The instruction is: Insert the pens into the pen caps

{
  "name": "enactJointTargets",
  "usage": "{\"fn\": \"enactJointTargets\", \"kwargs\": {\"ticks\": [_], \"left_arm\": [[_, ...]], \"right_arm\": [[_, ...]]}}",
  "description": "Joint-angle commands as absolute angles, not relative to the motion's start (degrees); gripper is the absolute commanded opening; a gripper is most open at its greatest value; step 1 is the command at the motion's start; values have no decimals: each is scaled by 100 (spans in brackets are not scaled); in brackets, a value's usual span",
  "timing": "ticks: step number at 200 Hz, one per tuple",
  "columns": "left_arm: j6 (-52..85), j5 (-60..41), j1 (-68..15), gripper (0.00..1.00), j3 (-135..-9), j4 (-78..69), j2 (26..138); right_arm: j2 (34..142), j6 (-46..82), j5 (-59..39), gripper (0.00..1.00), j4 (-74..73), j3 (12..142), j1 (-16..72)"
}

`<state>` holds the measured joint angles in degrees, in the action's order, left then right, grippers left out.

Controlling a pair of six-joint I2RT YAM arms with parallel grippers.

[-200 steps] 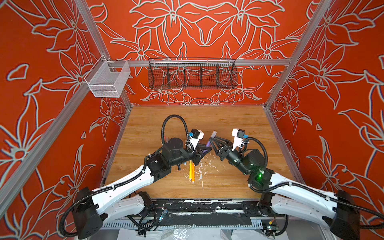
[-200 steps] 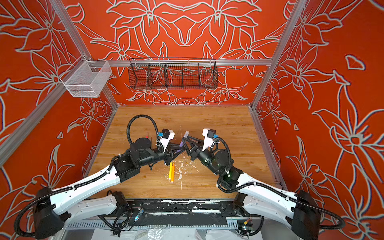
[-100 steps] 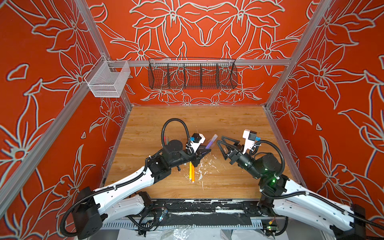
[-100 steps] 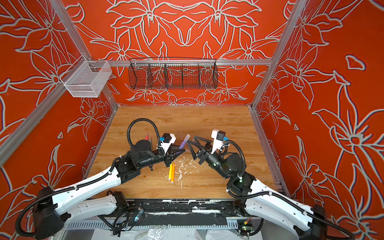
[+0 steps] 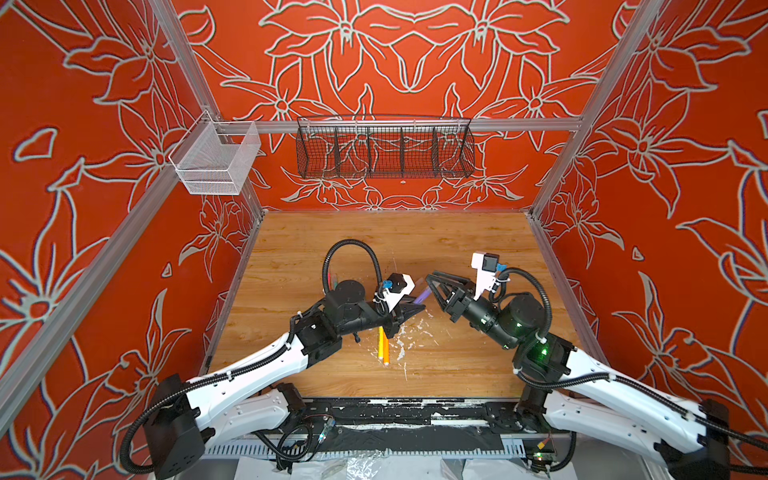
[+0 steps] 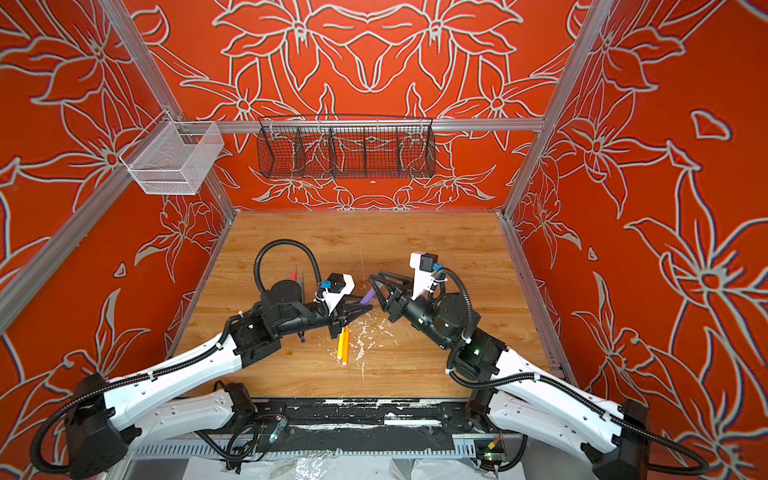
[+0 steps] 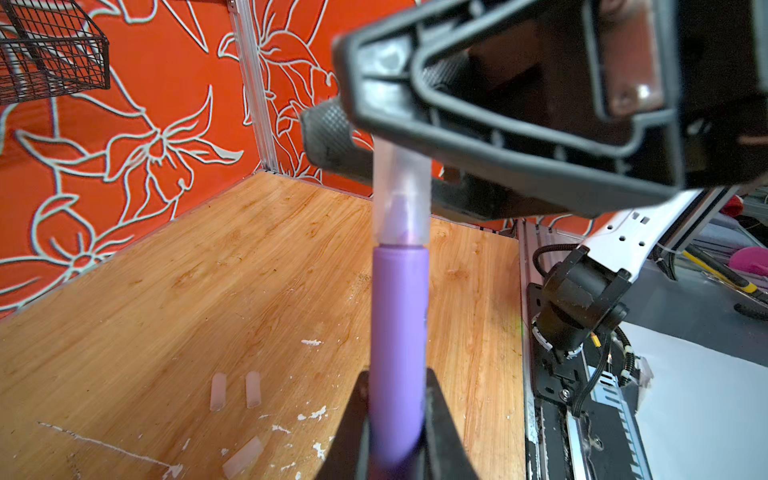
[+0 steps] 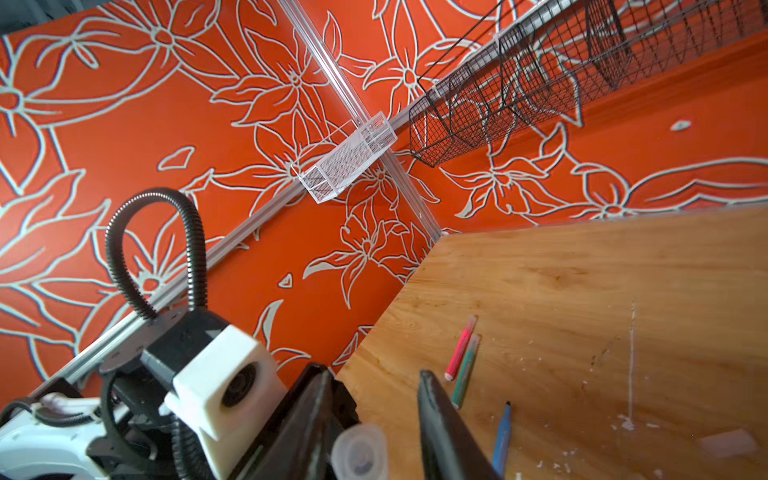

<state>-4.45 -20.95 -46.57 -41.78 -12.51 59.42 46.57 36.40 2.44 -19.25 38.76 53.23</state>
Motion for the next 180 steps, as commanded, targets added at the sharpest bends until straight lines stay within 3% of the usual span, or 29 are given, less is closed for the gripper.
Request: {"fn": "enactJointTargets", "kwargs": {"ticks": [1, 37, 54, 136, 180], "left_arm": [[-571, -2233, -4693, 0, -4269, -1315, 5983], [-568, -2170, -4693, 0, -4271, -1317, 6007], [-496, -2086, -4693, 0, -4305, -1275, 5979], [-483, -1511, -4693, 0, -4507, -1540, 6105], [-733, -1057, -4693, 0, -5264, -1732, 6582]], "right_arm": [[4646, 3688, 150, 26, -1973, 4022, 5335], [4728, 3568, 185, 6, -1712, 4112, 5335], [4749, 3601, 93, 1, -1800, 3982, 5339], [4651, 3317, -20, 0, -2091, 3513, 5353], [4987, 3196, -79, 0, -2022, 3564, 5375]]}}
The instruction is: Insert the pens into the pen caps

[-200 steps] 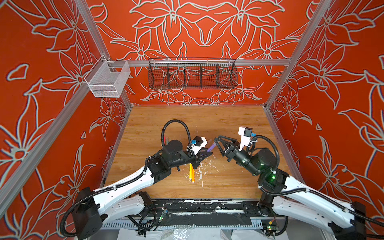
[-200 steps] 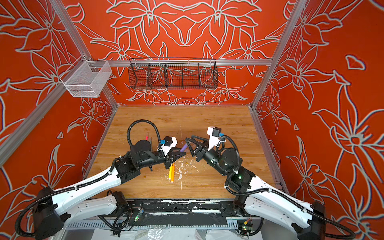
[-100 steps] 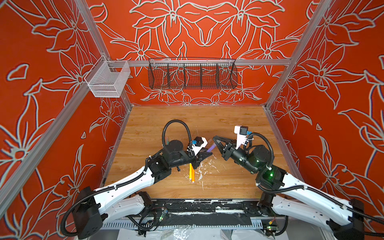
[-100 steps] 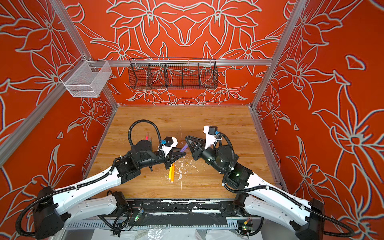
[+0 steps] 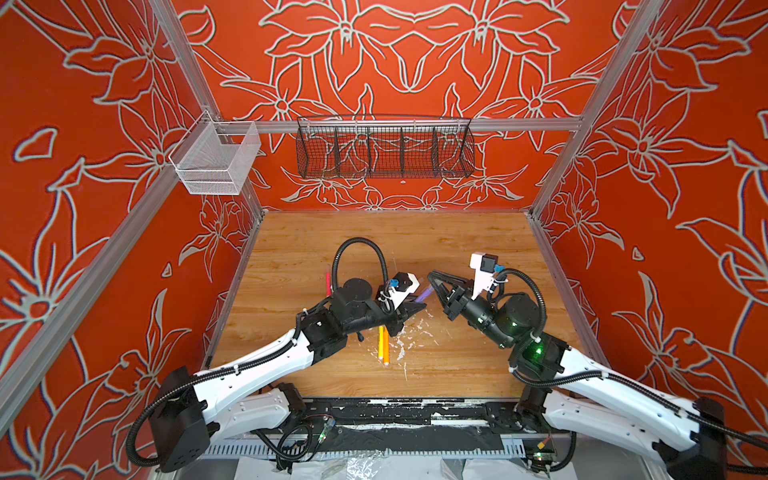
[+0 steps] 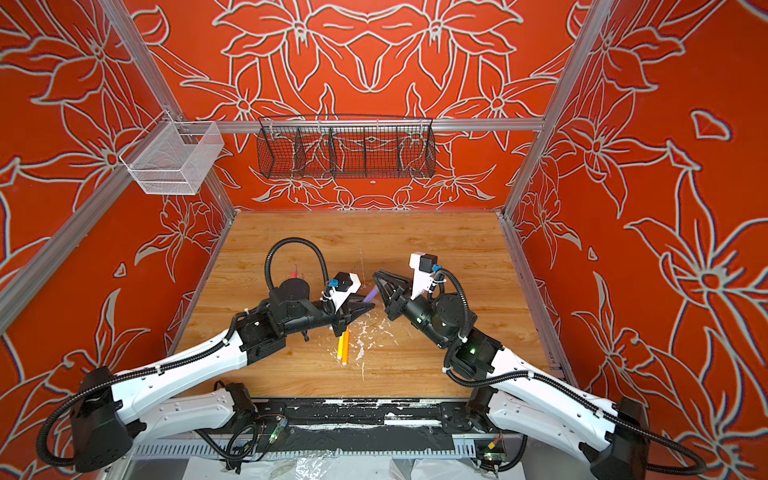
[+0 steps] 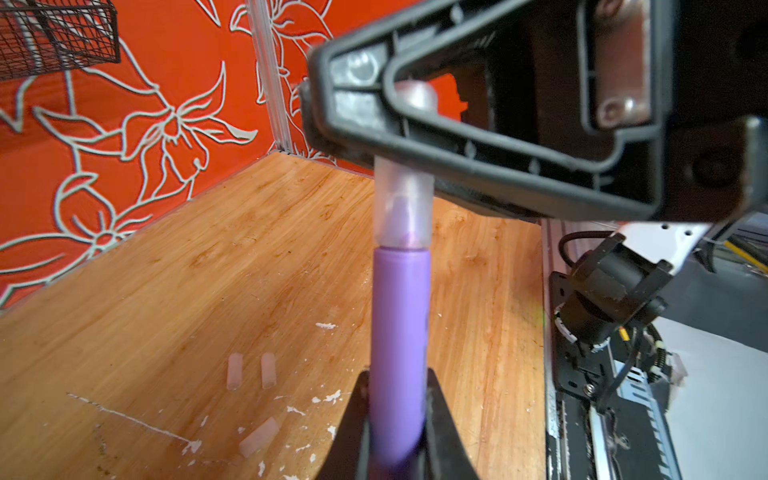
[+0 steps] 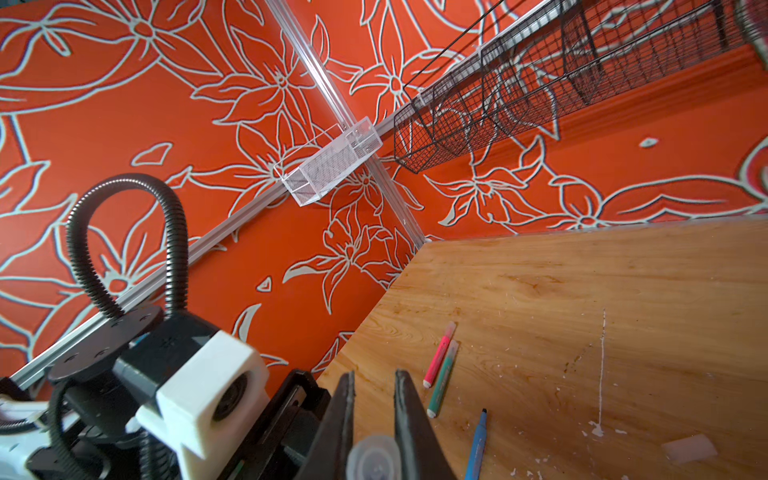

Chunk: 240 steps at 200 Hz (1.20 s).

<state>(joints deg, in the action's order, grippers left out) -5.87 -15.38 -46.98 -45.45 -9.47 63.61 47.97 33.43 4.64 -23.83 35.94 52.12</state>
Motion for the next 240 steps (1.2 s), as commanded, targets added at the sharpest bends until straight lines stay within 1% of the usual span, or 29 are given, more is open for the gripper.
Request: {"fn": "enactJointTargets", "kwargs": {"ticks": [1, 48, 76, 106, 126, 174, 240], "left_arm": [[-736, -1052, -4693, 0, -5287, -1732, 6591], [-848, -862, -4685, 0, -6005, -1653, 7018], [-876, -792, -4676, 0, -6380, -1560, 7101], [-853, -876, -4593, 0, -6676, -1600, 7205], [-851, -1013, -4531, 0, -6951, -1452, 7267], [-869, -1254, -4431, 0, -7265, -1467, 7384], [-1102, -1422, -4412, 0, -7536, -1474, 7514]], "right_arm": [[4994, 3189, -79, 0, -2022, 3566, 5372], [4950, 3102, -141, 0, -2214, 3314, 5396], [4940, 3019, -175, 0, -2049, 3340, 5414], [4947, 3041, -252, 0, -2188, 3215, 5457], [5036, 2949, -314, 0, -2030, 3315, 5497], [5257, 2852, -265, 0, -2028, 3344, 5705], [5581, 2656, 134, 0, -1694, 3519, 6022]]}}
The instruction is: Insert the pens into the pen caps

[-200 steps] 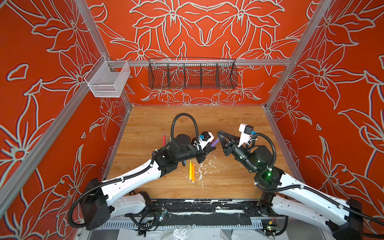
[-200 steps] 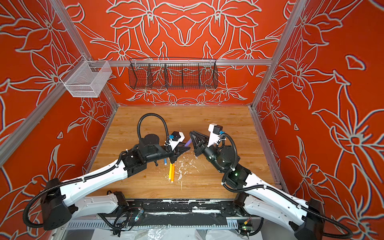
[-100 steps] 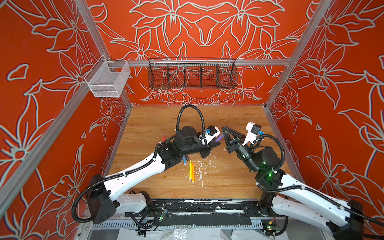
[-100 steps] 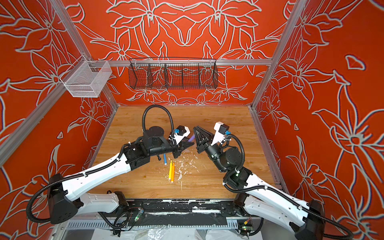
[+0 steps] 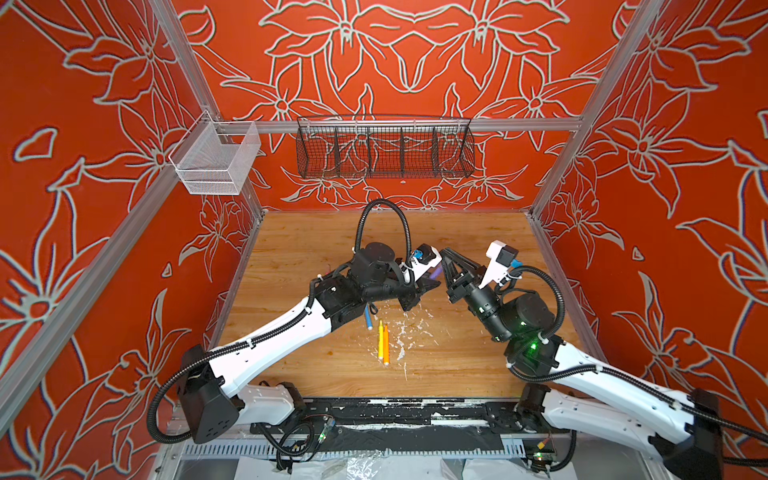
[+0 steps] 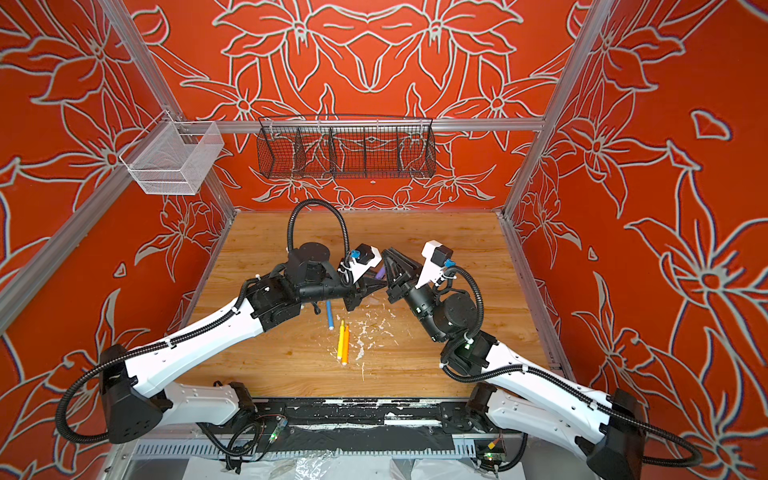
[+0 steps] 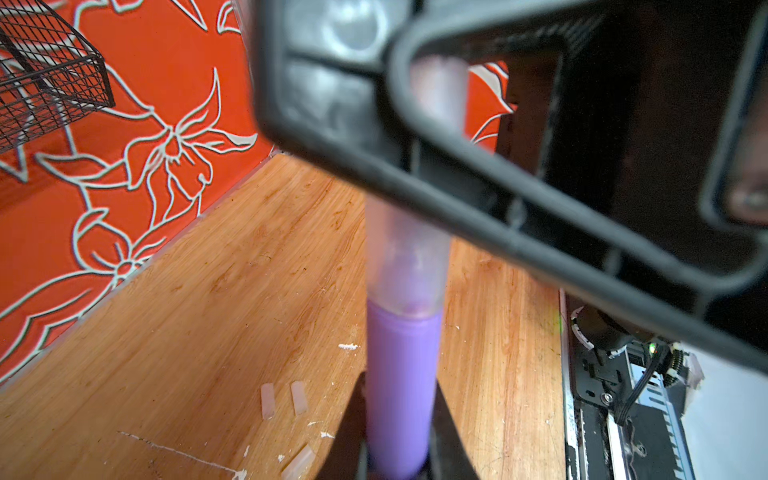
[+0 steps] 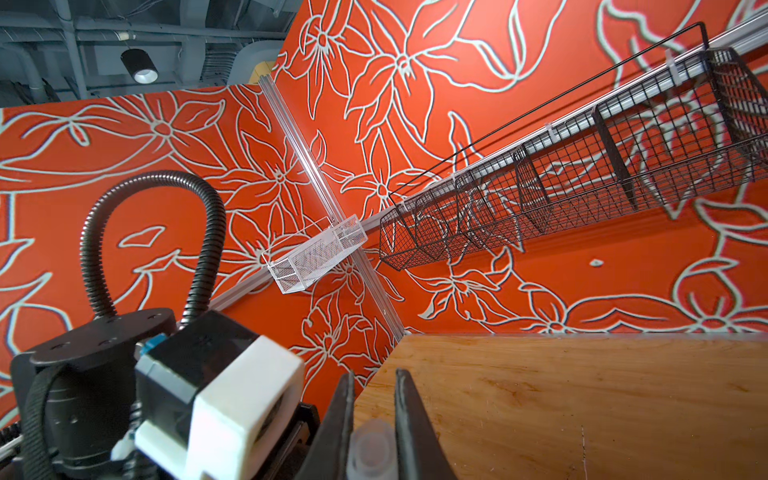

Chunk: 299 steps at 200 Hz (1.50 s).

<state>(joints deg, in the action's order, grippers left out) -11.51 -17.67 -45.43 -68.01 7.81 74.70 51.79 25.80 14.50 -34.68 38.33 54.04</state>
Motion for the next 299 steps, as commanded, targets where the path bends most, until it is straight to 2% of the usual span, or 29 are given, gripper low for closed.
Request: {"fn": "enactJointTargets", "kwargs": {"ticks": [1, 52, 80, 153, 188, 222, 262, 299], "left_arm": [[-1105, -1419, -4412, 0, -7539, -1480, 7514], [-1251, -1372, -4387, 0, -7736, -1415, 7598], [-1278, -1434, -4377, 0, -7832, -1386, 7620], [-1248, -1534, -4377, 0, -7901, -1412, 7635], [-1118, -1236, -4378, 0, -7922, -1521, 7633], [-1021, -459, -4368, 0, -7785, -1945, 7532], [-747, 157, -4317, 0, -7942, -2095, 7587], [-403, 178, -4149, 0, -8320, -1949, 7715]], "right_arm": [[5581, 2655, 146, 0, -1691, 3517, 6026], [5351, 2531, 472, 0, -1627, 3284, 6200], [5116, 2414, 495, 0, -2024, 2806, 6258], [4881, 2457, 520, 0, -1985, 2418, 6302], [4676, 2513, 661, 0, -2045, 2232, 6308], [4379, 2535, 433, 0, -2129, 2048, 6308], [4544, 2879, 335, 0, -2544, 1799, 6335], [4879, 2938, 339, 0, -2776, 1806, 6479]]}}
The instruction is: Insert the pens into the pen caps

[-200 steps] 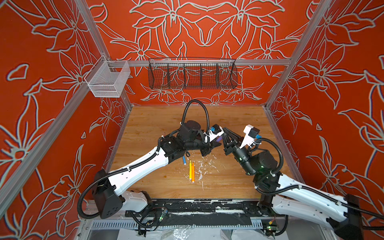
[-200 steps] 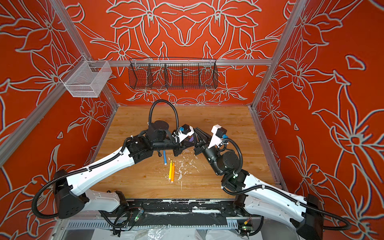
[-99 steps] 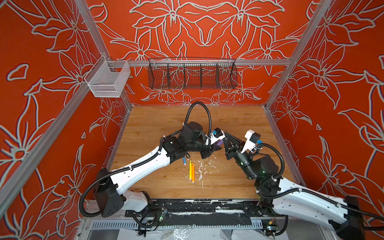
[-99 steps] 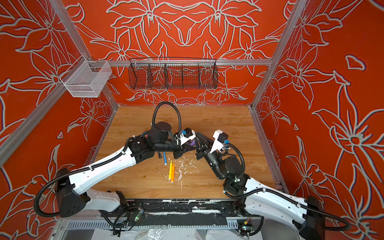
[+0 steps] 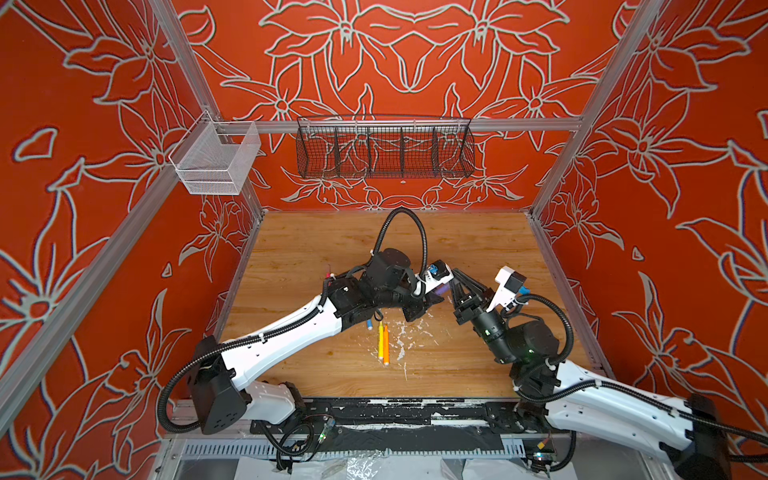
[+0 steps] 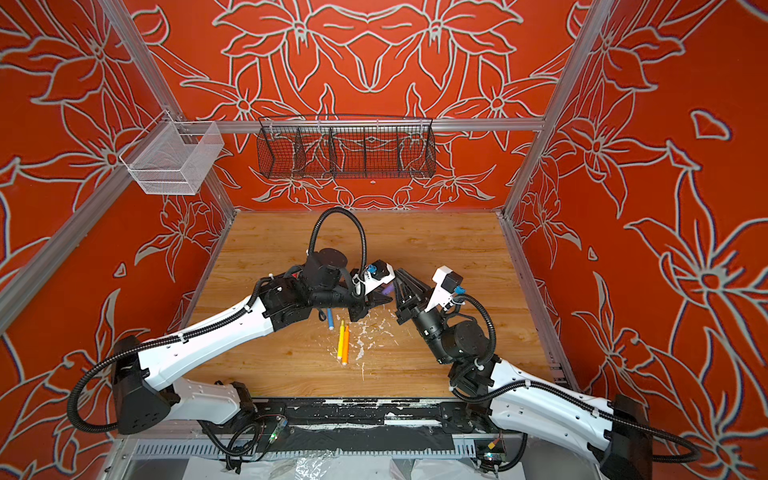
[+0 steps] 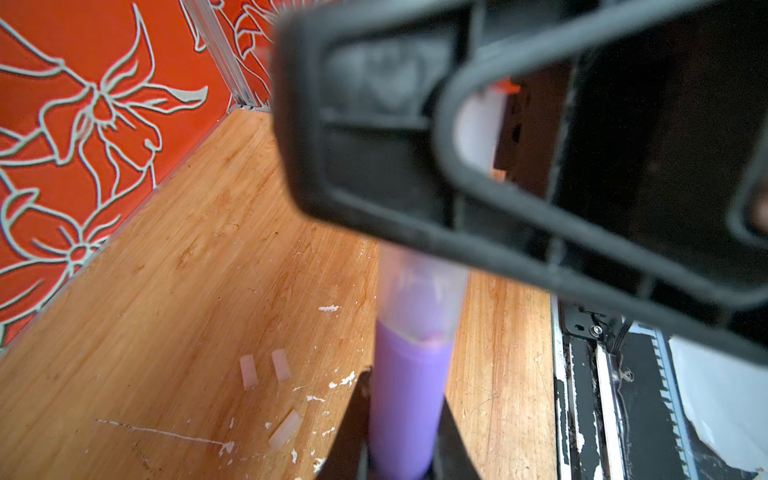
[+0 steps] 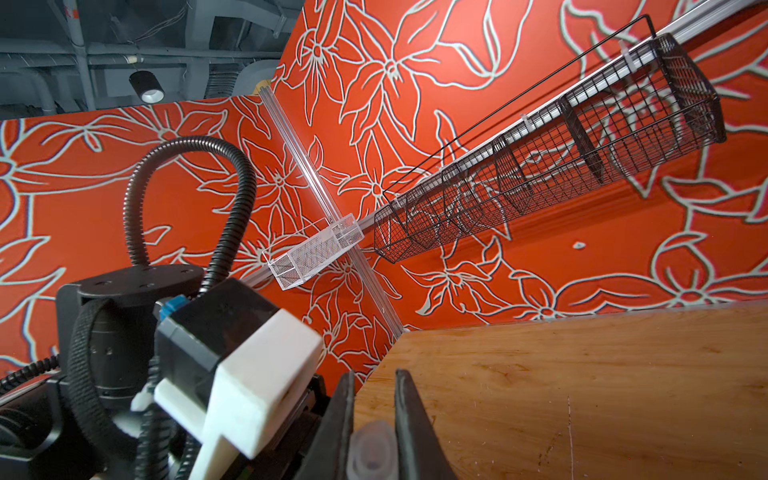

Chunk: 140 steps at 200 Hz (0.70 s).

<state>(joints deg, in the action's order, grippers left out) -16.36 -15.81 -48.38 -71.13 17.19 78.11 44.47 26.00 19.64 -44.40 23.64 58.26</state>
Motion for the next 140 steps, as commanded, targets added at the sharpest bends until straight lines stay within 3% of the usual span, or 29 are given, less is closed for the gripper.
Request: {"fn": "enactJointTargets", "kwargs": {"ticks": [1, 64, 108, 140], "left_arm": [[-386, 177, -4140, 0, -8330, -1946, 7716], [2, -254, -3800, 0, -8897, -1683, 7725], [-97, -897, -3806, 0, -7456, -1845, 7009], [-93, -1234, -3836, 0, -5997, -1615, 6294]], "right_arm": [[4892, 2941, 345, 0, -2781, 1808, 6483], [5025, 3044, 709, 0, -3129, 1606, 6622], [4398, 2965, 1573, 0, -2176, 2061, 6619], [4102, 2641, 1805, 18, -2178, 2254, 6611]]}}
